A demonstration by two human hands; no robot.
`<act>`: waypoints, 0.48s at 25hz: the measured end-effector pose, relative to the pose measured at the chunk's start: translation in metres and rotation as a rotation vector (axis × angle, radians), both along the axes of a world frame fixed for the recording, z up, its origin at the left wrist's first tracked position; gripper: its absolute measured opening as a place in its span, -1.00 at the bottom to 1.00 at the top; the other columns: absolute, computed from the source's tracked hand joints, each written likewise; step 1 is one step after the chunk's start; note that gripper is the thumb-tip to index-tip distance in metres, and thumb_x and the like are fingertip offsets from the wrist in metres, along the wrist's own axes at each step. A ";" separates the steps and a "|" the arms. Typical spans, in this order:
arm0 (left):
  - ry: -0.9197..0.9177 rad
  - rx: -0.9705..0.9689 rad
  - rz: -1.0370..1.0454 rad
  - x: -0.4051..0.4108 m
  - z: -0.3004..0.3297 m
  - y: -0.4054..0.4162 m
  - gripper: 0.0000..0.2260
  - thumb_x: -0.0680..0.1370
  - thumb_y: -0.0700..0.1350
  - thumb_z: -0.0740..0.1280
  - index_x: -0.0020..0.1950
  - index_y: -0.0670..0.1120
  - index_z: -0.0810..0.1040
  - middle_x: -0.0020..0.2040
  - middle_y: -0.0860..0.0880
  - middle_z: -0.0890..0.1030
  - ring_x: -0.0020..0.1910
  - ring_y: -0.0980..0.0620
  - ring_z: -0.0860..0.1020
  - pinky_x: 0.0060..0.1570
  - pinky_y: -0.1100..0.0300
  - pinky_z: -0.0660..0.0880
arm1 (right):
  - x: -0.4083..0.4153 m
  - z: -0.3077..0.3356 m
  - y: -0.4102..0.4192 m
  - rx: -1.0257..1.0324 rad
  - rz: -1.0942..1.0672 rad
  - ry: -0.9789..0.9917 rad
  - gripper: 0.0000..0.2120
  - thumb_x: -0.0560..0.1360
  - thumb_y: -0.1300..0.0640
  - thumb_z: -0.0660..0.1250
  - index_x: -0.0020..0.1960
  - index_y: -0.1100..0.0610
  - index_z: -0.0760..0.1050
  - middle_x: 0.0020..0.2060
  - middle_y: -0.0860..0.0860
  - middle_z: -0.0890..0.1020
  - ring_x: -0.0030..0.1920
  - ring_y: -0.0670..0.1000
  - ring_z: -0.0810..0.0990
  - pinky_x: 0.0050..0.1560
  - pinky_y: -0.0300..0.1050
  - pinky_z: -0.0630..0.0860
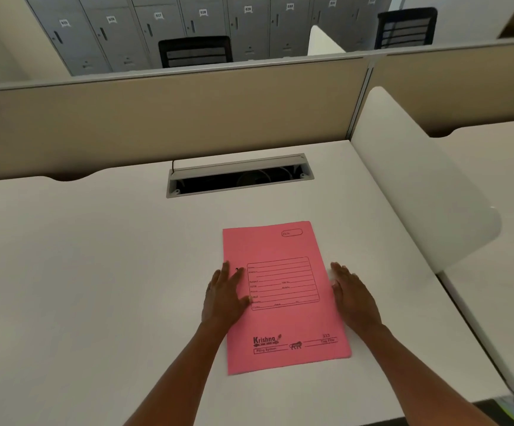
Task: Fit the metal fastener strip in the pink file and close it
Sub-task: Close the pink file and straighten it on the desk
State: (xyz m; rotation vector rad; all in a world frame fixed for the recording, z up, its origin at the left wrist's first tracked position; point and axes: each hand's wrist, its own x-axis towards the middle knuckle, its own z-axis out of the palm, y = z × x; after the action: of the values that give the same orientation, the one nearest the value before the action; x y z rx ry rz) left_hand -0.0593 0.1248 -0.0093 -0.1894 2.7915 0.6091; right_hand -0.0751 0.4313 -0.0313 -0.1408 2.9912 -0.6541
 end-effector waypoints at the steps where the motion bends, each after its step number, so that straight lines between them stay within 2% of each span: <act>1: 0.014 -0.016 0.030 0.001 0.002 0.002 -0.27 0.50 0.18 0.39 0.58 0.04 0.16 0.63 -0.07 0.04 0.56 -0.16 0.13 0.48 -0.13 0.19 | 0.000 0.002 -0.007 0.019 0.007 -0.019 -0.50 0.66 0.05 0.03 0.57 0.14 0.09 0.54 0.08 0.25 0.55 0.07 0.17 0.56 -0.03 0.03; 4: 0.032 -0.020 0.164 0.006 0.008 0.012 -0.25 0.46 0.15 0.43 0.56 0.02 0.19 0.54 -0.10 0.24 0.44 -0.16 0.30 0.38 -0.13 0.31 | 0.004 0.002 -0.031 0.073 0.008 -0.100 -0.37 0.63 -0.12 0.01 0.59 0.14 -0.09 0.59 0.08 0.06 0.59 0.09 -0.01 0.59 0.04 -0.07; 6: 0.026 -0.003 0.259 0.009 0.013 0.018 -0.32 0.45 0.11 0.45 0.48 -0.03 0.25 0.37 -0.11 0.38 0.31 -0.16 0.41 0.28 -0.11 0.38 | 0.010 0.000 -0.044 0.116 -0.010 -0.126 -0.30 0.62 -0.18 0.00 0.58 0.14 -0.19 0.60 0.08 -0.07 0.59 0.10 -0.13 0.57 0.06 -0.18; 9: 0.019 0.032 0.401 0.009 0.021 0.024 -0.57 0.48 0.03 0.41 0.26 -0.10 0.37 0.18 -0.12 0.46 0.13 -0.16 0.51 0.18 -0.08 0.43 | 0.015 -0.004 -0.056 0.131 -0.044 -0.134 -0.26 0.61 -0.19 0.01 0.57 0.14 -0.28 0.60 0.10 -0.16 0.58 0.12 -0.21 0.56 0.09 -0.25; 12: -0.048 0.078 0.497 0.004 0.026 0.026 -0.64 0.51 0.02 0.38 0.20 -0.13 0.41 0.15 -0.13 0.48 0.12 -0.18 0.53 0.18 -0.08 0.42 | 0.016 -0.005 -0.061 0.137 -0.061 -0.152 -0.27 0.62 -0.16 0.00 0.56 0.15 -0.32 0.59 0.11 -0.20 0.58 0.14 -0.25 0.56 0.13 -0.25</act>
State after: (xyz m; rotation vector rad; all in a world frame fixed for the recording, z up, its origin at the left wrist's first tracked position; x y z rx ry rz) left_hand -0.0554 0.1511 0.0165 -0.8834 2.6702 0.8058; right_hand -0.0593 0.3700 -0.0362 0.0080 2.8905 -0.4405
